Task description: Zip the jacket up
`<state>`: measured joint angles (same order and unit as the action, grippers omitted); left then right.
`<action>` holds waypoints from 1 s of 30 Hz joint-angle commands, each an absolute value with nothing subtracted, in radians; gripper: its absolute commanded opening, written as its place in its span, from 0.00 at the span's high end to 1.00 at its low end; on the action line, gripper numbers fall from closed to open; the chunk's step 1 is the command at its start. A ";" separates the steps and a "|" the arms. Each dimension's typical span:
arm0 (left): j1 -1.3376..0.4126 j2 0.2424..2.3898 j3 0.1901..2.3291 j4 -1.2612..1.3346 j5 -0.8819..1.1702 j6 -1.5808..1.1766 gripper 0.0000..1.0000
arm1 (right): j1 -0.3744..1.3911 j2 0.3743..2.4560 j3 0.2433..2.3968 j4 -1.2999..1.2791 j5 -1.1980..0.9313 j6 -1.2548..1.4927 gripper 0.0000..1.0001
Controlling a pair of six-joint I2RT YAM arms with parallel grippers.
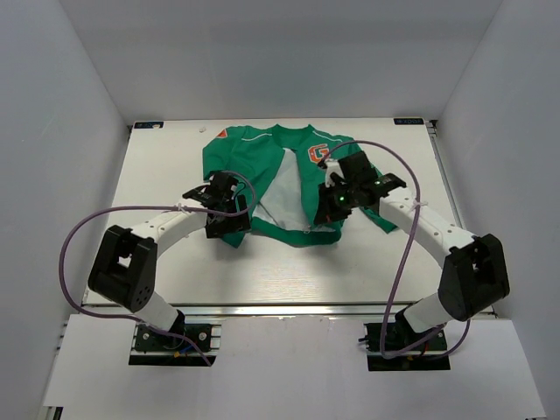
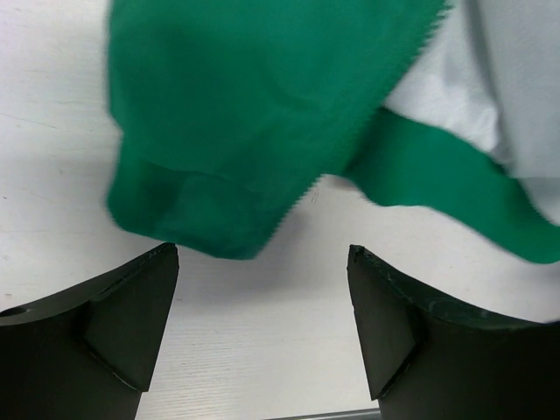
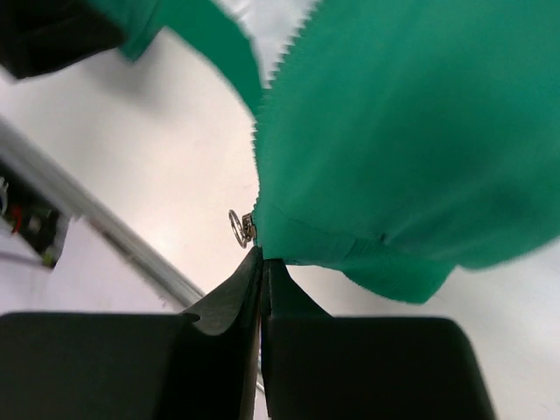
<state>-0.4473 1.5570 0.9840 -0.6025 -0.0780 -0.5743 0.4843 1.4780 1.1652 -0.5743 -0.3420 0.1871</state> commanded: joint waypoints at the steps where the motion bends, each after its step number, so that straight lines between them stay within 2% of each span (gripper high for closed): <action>1: -0.453 1.502 0.966 -0.571 -0.035 -0.583 0.13 | 0.548 1.482 1.131 -0.584 -0.420 0.199 1.00; 5: -0.453 1.482 0.953 -0.580 -0.029 -0.583 0.13 | 0.577 1.520 1.008 -0.548 -0.310 0.241 1.00; 13: -0.453 1.480 0.992 -0.709 -0.101 -0.581 0.07 | 0.634 1.646 0.919 -0.417 -0.282 0.262 0.98; 15: -0.453 1.473 0.989 -0.745 -0.132 -0.584 0.02 | 0.634 1.661 0.925 -0.407 -0.285 0.268 0.85; 18: -0.453 1.479 0.982 -0.770 -0.192 -0.592 0.02 | 0.634 1.648 0.933 -0.405 -0.305 0.267 0.67; 19: -0.453 1.492 0.979 -0.773 -0.204 -0.592 0.02 | 0.635 1.623 0.933 -0.405 -0.308 0.264 0.58; 21: -0.453 1.512 0.982 -0.772 -0.207 -0.597 0.02 | 0.634 1.579 0.937 -0.417 -0.313 0.258 0.46; 23: -0.453 1.539 0.986 -0.752 -0.224 -0.610 0.03 | 0.635 1.549 0.953 -0.448 -0.308 0.244 0.39; 24: -0.451 1.543 0.985 -0.738 -0.225 -0.611 0.04 | 0.634 1.522 0.960 -0.459 -0.305 0.241 0.28; 26: -0.451 1.560 0.983 -0.712 -0.222 -0.612 0.10 | 0.634 1.499 0.985 -0.483 -0.298 0.236 0.19; 30: -0.451 1.586 0.967 -0.681 -0.227 -0.618 0.22 | 0.634 1.438 1.002 -0.521 -0.282 0.245 0.15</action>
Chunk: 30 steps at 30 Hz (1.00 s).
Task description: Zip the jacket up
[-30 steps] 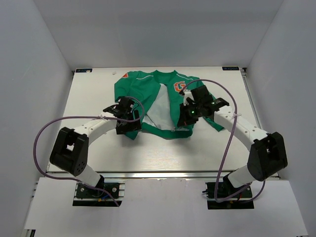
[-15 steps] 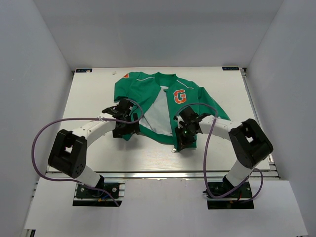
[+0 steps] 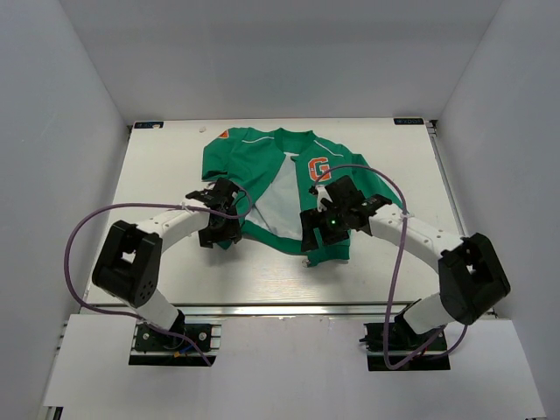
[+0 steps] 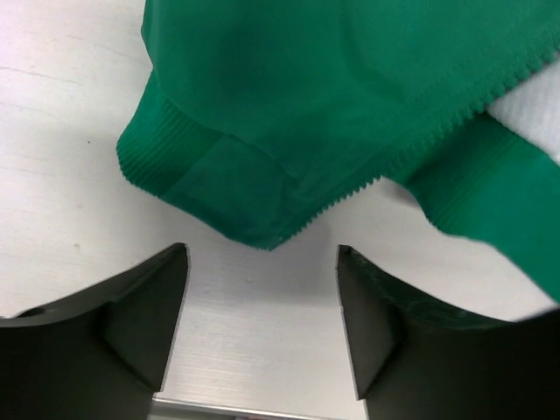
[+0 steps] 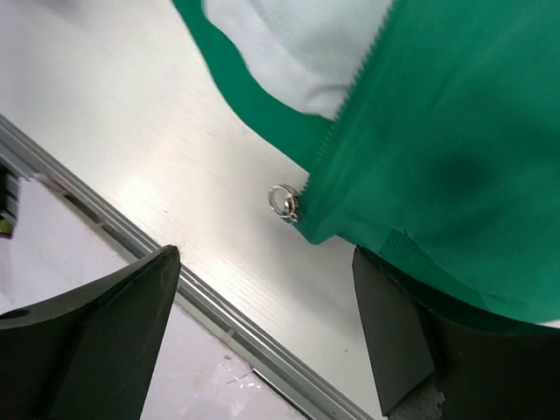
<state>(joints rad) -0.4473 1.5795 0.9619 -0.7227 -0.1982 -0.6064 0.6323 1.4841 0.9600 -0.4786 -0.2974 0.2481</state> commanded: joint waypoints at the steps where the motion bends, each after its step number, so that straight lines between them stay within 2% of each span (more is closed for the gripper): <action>1: -0.451 1.592 0.959 -0.677 -0.238 -0.623 0.24 | 0.634 1.430 1.003 -0.525 -0.278 0.250 0.15; 5: -0.443 1.618 0.931 -0.652 -0.235 -0.643 0.39 | 0.632 1.410 1.014 -0.546 -0.261 0.259 0.14; 8: -0.443 1.640 0.914 -0.608 -0.212 -0.644 0.43 | 0.634 1.407 1.026 -0.566 -0.239 0.267 0.14; 10: -0.443 1.664 0.922 -0.611 -0.206 -0.646 0.51 | 0.634 1.397 1.029 -0.572 -0.232 0.270 0.14; 11: -0.443 1.669 0.922 -0.609 -0.206 -0.650 0.59 | 0.634 1.393 1.031 -0.577 -0.223 0.273 0.14; 12: -0.443 1.670 0.910 -0.597 -0.206 -0.650 0.70 | 0.634 1.384 1.032 -0.577 -0.216 0.279 0.14; 13: -0.443 1.660 0.902 -0.586 -0.203 -0.652 0.94 | 0.634 1.378 1.034 -0.581 -0.213 0.281 0.14; 14: -0.443 1.651 0.896 -0.574 -0.202 -0.663 1.00 | 0.634 1.371 1.035 -0.586 -0.204 0.279 0.14; 23: -0.443 1.335 0.894 -0.471 -0.169 -0.652 1.00 | 0.632 1.267 0.997 -0.565 -0.075 0.353 0.14; 30: -0.459 1.211 1.009 -0.477 0.148 -0.676 1.00 | 0.630 1.149 0.951 -0.532 0.027 0.428 0.12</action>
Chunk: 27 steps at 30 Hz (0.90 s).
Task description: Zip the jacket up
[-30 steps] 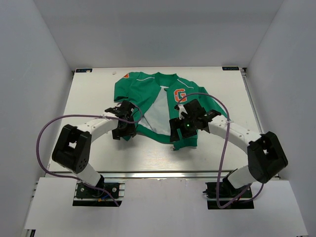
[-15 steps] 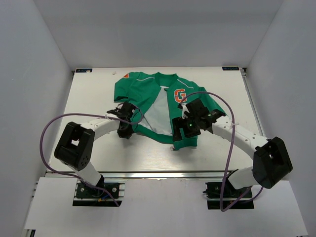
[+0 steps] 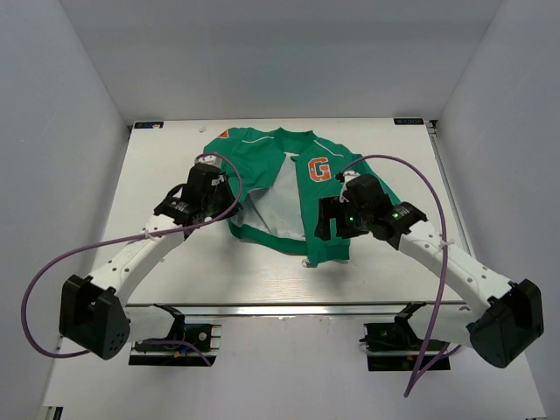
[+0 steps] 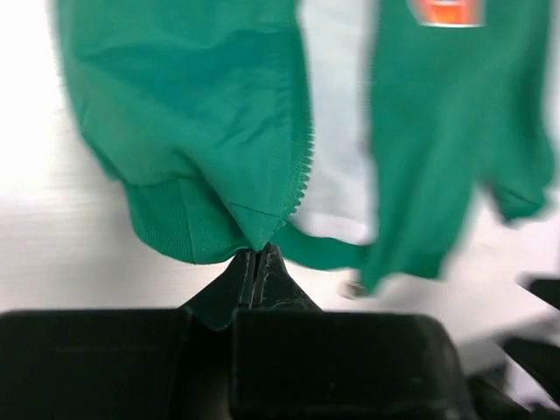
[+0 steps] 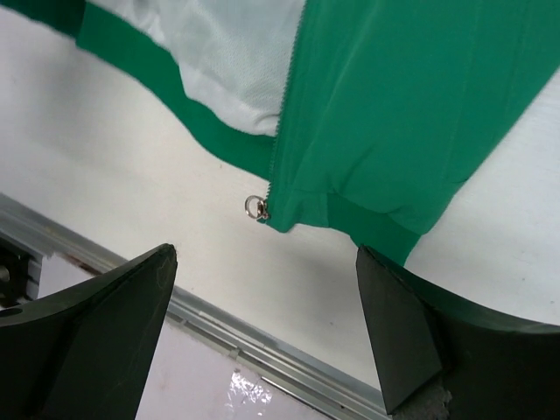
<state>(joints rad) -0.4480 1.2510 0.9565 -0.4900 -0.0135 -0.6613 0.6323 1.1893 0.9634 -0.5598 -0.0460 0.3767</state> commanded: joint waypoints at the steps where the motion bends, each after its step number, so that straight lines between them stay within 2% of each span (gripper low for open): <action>1: -0.468 1.198 1.018 -0.479 0.162 -0.693 1.00 | 0.629 1.140 0.948 -0.531 0.040 0.434 0.12; 8: -0.644 1.173 1.075 -0.526 0.177 -0.762 1.00 | 0.623 1.060 0.864 -0.496 0.049 0.521 0.11; 18: -0.882 1.363 0.836 -0.463 0.123 -0.816 0.98 | 0.624 1.054 0.764 -0.460 0.028 0.542 0.11; 19: -0.891 1.390 0.839 -0.469 0.129 -0.807 0.89 | 0.624 1.060 0.752 -0.454 0.025 0.532 0.11; 21: -0.920 1.459 0.851 -0.475 0.153 -0.781 0.81 | 0.624 1.069 0.744 -0.440 0.022 0.525 0.11; 22: -0.934 1.479 0.870 -0.495 0.150 -0.767 0.67 | 0.624 1.081 0.742 -0.439 0.020 0.516 0.11; 24: -0.939 1.512 0.891 -0.535 0.146 -0.740 0.56 | 0.624 1.098 0.744 -0.437 0.012 0.506 0.11; 25: -0.939 1.517 0.908 -0.551 0.143 -0.727 0.45 | 0.624 1.101 0.747 -0.434 0.009 0.490 0.11; 27: -0.939 1.511 0.933 -0.616 0.112 -0.698 0.33 | 0.624 1.106 0.750 -0.436 0.008 0.459 0.11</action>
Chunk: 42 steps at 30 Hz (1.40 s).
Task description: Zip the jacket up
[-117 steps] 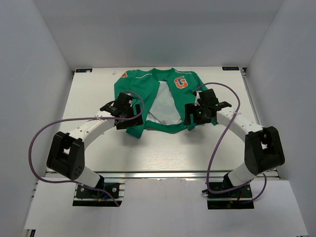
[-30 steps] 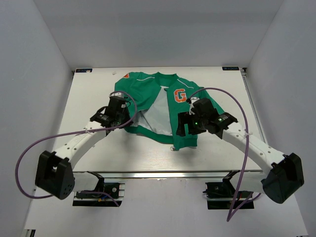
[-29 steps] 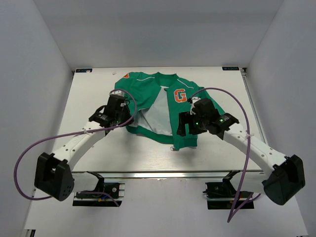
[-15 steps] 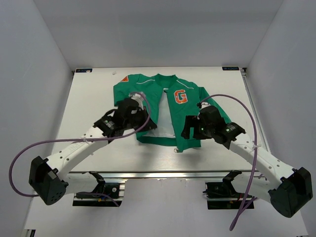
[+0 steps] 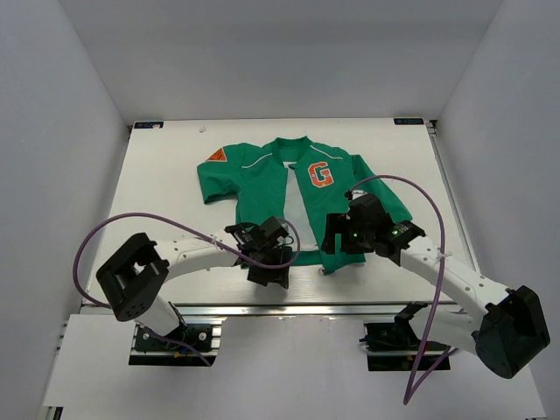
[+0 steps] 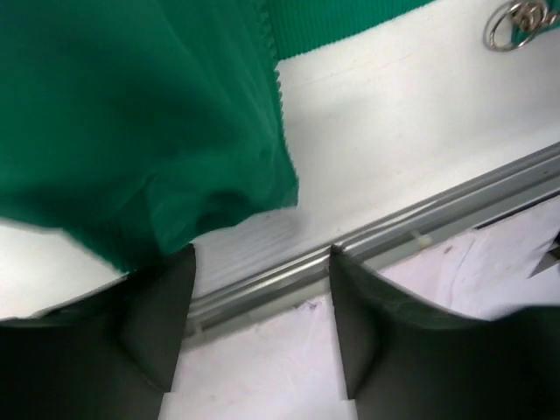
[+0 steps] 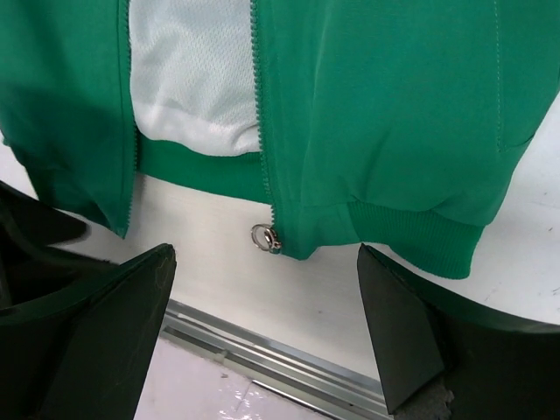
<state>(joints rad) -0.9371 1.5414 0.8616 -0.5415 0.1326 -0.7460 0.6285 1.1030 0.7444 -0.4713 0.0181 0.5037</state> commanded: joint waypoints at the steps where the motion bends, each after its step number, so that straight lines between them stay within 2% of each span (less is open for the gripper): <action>1: -0.939 1.503 0.963 -0.641 0.100 -0.686 0.26 | 0.624 1.108 0.758 -0.442 0.008 0.428 0.11; 2: -0.939 1.485 0.985 -0.699 0.065 -0.667 0.02 | 0.623 1.108 0.761 -0.448 0.008 0.410 0.11; 7: -0.939 1.395 1.086 -0.807 -0.081 -0.644 0.02 | 0.624 1.095 0.749 -0.479 -0.055 0.306 0.11; 12: -0.927 1.379 1.083 -0.762 -0.136 -0.650 0.02 | 0.670 1.127 0.736 -0.488 -0.036 0.268 0.11; 20: -0.900 1.479 1.034 -0.592 -0.020 -0.640 0.02 | 0.718 1.167 0.723 -0.497 0.150 0.414 0.12; 23: -0.900 1.523 1.014 -0.572 -0.031 -0.643 0.02 | 0.724 1.184 0.696 -0.456 0.147 0.429 0.14; 27: -0.884 1.560 0.968 -0.519 -0.022 -0.657 0.02 | 0.726 1.222 0.684 -0.423 0.143 0.440 0.23; 32: -0.865 1.600 0.913 -0.477 -0.021 -0.679 0.07 | 0.724 1.278 0.667 -0.385 0.149 0.462 0.32; 36: -0.854 1.600 0.893 -0.457 -0.017 -0.687 0.07 | 0.727 1.305 0.649 -0.321 0.121 0.483 0.43; 40: -0.856 1.592 0.885 -0.448 -0.020 -0.692 0.07 | 0.735 1.331 0.634 -0.262 0.129 0.503 0.43; 42: -0.854 1.594 0.884 -0.445 -0.017 -0.692 0.07 | 0.744 1.348 0.629 -0.259 0.144 0.517 0.40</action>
